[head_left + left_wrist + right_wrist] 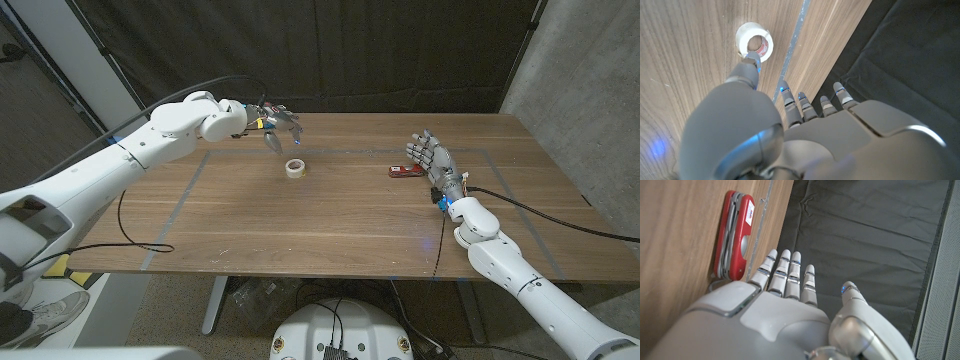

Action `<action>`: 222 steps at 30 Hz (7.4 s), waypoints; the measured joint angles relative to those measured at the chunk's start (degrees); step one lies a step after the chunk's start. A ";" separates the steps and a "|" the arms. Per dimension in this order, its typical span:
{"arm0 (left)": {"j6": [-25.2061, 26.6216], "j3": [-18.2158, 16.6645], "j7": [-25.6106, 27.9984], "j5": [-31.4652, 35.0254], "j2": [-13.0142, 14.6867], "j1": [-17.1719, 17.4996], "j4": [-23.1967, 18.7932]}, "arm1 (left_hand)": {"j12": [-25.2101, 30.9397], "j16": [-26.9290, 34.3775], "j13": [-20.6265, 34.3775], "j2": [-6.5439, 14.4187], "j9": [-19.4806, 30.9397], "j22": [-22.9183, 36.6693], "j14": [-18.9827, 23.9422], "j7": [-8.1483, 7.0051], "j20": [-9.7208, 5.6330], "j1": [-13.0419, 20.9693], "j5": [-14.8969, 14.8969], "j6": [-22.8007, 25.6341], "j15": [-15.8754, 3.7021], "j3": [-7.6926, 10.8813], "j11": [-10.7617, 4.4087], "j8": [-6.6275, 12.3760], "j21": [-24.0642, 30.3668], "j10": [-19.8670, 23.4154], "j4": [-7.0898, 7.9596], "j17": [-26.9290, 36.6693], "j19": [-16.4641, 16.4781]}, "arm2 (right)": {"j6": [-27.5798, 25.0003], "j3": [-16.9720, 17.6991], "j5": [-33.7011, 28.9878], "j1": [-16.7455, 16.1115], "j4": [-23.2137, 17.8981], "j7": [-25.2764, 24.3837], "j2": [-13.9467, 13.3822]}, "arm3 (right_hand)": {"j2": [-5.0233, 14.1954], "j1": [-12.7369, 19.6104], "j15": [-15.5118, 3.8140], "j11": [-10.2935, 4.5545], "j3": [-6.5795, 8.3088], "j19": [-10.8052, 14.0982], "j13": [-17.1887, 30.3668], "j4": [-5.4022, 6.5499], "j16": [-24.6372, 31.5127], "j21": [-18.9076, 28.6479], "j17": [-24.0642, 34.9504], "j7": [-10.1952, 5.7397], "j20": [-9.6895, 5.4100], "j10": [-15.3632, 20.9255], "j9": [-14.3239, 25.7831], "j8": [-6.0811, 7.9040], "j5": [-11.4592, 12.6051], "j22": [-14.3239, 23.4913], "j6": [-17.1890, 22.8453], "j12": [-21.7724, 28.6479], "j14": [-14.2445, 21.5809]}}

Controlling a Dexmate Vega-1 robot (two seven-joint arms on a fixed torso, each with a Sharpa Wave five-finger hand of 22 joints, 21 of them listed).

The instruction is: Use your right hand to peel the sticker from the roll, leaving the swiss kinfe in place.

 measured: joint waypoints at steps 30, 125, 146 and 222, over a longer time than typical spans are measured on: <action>-3.80 0.44 6.66 8.67 -0.02 2.34 3.12 | 0.52 0.00 0.28 0.27 0.79 0.01 -0.46 0.05 -0.90 1.70 0.65 3.23 -0.36 -2.93 0.84 1.47 -0.45 0.43 1.34 0.01 1.48 | -0.79 -1.02 -0.45 0.74 0.84 -0.30 0.97 | 0.00 0.00 0.00 0.00 -0.01 -0.01 0.00 0.00 0.00 0.00 0.00 0.00 -0.01 0.00 0.08 -0.27 0.00 -0.01 -0.01 0.00 0.00; -2.72 11.47 30.00 15.02 -4.43 -1.45 20.25 | 3.01 2.83 0.27 9.57 0.27 0.13 11.26 8.36 -4.89 7.34 -2.58 31.95 -0.58 -5.02 -2.14 13.25 -0.50 14.88 3.03 0.97 9.58 | -1.21 -2.03 -0.09 5.14 6.79 -0.29 3.71 | -1.83 -8.27 0.56 0.31 -3.33 -0.22 0.29 4.91 0.00 0.00 0.66 -0.01 -0.21 1.14 0.06 -0.71 -0.27 0.27 1.43 -0.26 0.56; -1.40 4.27 41.72 -0.41 -5.51 5.45 20.22 | -0.04 1.65 0.27 10.39 1.44 0.13 11.49 6.32 -3.41 7.26 -2.80 28.94 -0.81 -5.59 -0.30 13.97 -0.49 7.66 3.60 1.23 10.15 | -0.66 -1.91 -0.84 4.00 5.78 -0.97 3.16 | -0.41 -6.38 0.55 0.31 -1.67 -0.22 0.28 3.88 0.00 0.00 0.40 -0.01 -0.21 1.13 0.06 -0.71 -0.27 0.24 1.43 -0.67 0.56; -20.29 -1.86 51.71 -24.26 -14.98 10.25 25.06 | 0.52 0.44 0.54 10.38 3.97 1.20 -1.78 3.65 1.56 5.46 10.18 26.49 1.78 -12.74 -1.63 16.86 -3.12 -6.93 6.73 3.09 1.23 | -13.21 -2.21 -36.62 -8.33 -19.79 -30.16 -1.15 | 0.77 18.42 -8.08 -7.50 6.56 5.27 0.50 -8.16 6.75 3.46 4.54 -2.05 -3.62 5.65 0.06 -0.02 1.06 1.31 4.31 -0.62 12.83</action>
